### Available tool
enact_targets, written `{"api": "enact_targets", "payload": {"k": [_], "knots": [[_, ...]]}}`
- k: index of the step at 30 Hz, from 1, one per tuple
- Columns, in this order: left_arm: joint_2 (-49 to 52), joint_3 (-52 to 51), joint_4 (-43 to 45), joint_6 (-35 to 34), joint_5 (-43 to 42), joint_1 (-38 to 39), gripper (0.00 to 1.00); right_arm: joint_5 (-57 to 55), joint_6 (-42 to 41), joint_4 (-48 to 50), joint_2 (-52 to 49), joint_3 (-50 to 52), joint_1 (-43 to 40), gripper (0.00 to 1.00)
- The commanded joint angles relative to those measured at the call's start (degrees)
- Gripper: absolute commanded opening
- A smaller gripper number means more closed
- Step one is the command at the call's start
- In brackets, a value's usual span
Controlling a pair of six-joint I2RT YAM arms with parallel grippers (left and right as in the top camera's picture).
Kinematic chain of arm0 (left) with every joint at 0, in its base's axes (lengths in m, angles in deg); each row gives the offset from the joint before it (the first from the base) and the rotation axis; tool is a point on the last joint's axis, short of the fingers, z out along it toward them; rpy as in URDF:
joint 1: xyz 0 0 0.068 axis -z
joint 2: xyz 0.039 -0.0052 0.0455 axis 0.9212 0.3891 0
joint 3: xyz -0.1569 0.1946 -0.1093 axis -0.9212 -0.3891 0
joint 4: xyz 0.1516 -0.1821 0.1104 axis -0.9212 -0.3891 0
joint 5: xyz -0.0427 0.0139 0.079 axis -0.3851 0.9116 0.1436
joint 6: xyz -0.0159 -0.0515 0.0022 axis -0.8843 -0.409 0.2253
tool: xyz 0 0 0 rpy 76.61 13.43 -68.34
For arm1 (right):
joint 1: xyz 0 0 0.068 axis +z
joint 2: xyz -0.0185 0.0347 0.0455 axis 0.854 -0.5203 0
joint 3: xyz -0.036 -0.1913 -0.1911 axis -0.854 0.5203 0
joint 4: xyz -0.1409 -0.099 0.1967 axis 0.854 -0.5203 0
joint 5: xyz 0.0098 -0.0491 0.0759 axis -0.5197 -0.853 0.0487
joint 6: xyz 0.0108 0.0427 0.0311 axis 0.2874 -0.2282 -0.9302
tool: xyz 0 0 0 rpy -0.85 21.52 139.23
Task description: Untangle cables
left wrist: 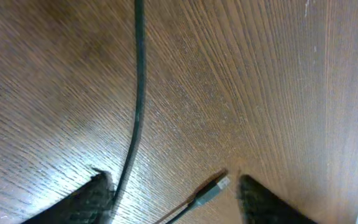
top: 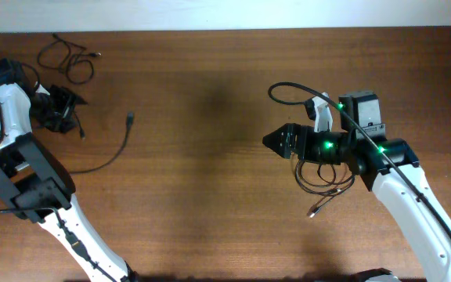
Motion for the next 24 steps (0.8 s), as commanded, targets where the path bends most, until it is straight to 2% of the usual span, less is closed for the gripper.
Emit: {"api": "enact_targets", "payload": {"k": [1,3,7,11,13,14,18,20,24], "knots": [[-1.09,0.07,0.07,0.39,-0.81,-0.13,0.87,-0.48,0.83,0.11,-0.15,-0.22,0.37,0.98],[-1.09,0.07,0.07,0.39,-0.81,-0.13,0.99,-0.48,0.83,0.13,-0.15,-0.22,0.37,0.98],[-1.09,0.07,1.05,0.81,-0.9,-0.11,0.99,-0.48,0.83,0.15,-0.15,-0.22,0.37,0.99],[-1.09,0.07,4.66,8.24,-8.35,0.31,0.99,-0.48,0.81,0.13,-0.15,-0.22,0.37,0.98],[-1.09,0.07,5.03,8.17,-7.78,0.31,0.99,-0.48,0.81,0.13,-0.15,-0.22,0.37,0.98],[-1.09,0.07,5.25,8.11,-6.58,0.26,0.99,-0.48,0.83,0.13,-0.15,-0.22,0.37,0.98],[-1.07,0.07,3.56,9.79,11.06,0.83,0.99,-0.48,0.81,0.17,-0.15,-0.22,0.37,0.98],[-1.07,0.04,2.29,12.68,13.7,1.42,0.99,-0.48,0.83,0.15,-0.15,-0.22,0.37,0.98],[-2.75,0.07,1.4,11.56,15.23,1.9,0.99,-0.46,0.81,0.04,-0.15,-0.22,0.37,0.98]]}}
